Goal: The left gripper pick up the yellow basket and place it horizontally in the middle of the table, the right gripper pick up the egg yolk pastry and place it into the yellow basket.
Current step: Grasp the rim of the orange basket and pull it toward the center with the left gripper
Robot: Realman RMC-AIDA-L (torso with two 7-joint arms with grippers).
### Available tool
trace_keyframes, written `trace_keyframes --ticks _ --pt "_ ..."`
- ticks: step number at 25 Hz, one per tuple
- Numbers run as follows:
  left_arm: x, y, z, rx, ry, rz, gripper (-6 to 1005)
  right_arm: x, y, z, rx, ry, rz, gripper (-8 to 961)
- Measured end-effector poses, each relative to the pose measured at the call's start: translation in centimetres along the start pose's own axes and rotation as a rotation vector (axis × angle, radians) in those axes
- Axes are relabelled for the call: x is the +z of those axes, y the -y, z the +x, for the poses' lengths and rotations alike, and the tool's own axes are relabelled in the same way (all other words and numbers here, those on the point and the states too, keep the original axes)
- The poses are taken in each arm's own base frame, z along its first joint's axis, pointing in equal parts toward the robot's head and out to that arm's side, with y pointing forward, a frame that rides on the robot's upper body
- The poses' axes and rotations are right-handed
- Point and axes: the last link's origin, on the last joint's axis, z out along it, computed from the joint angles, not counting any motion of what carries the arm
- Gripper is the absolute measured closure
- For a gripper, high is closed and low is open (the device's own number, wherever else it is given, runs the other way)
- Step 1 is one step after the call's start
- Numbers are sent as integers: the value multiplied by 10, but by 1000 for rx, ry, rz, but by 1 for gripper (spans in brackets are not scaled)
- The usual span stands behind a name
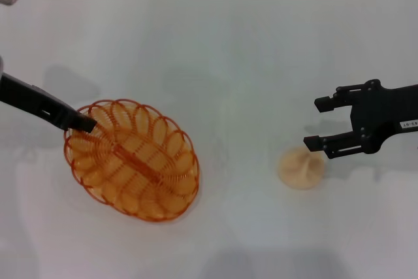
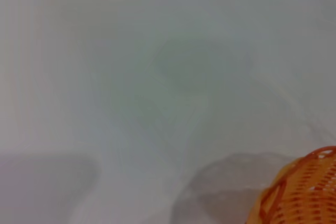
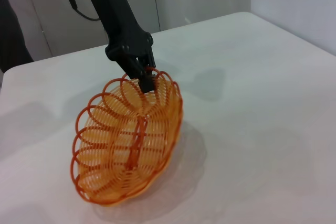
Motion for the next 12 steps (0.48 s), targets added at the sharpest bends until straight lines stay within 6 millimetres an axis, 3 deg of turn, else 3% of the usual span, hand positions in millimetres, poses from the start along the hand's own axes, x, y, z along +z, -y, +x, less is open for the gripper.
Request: trace_keyframes --ticks 12 --pt "5 -9 15 -176 -45 -23 912 0 1 -1 2 12 4 184"
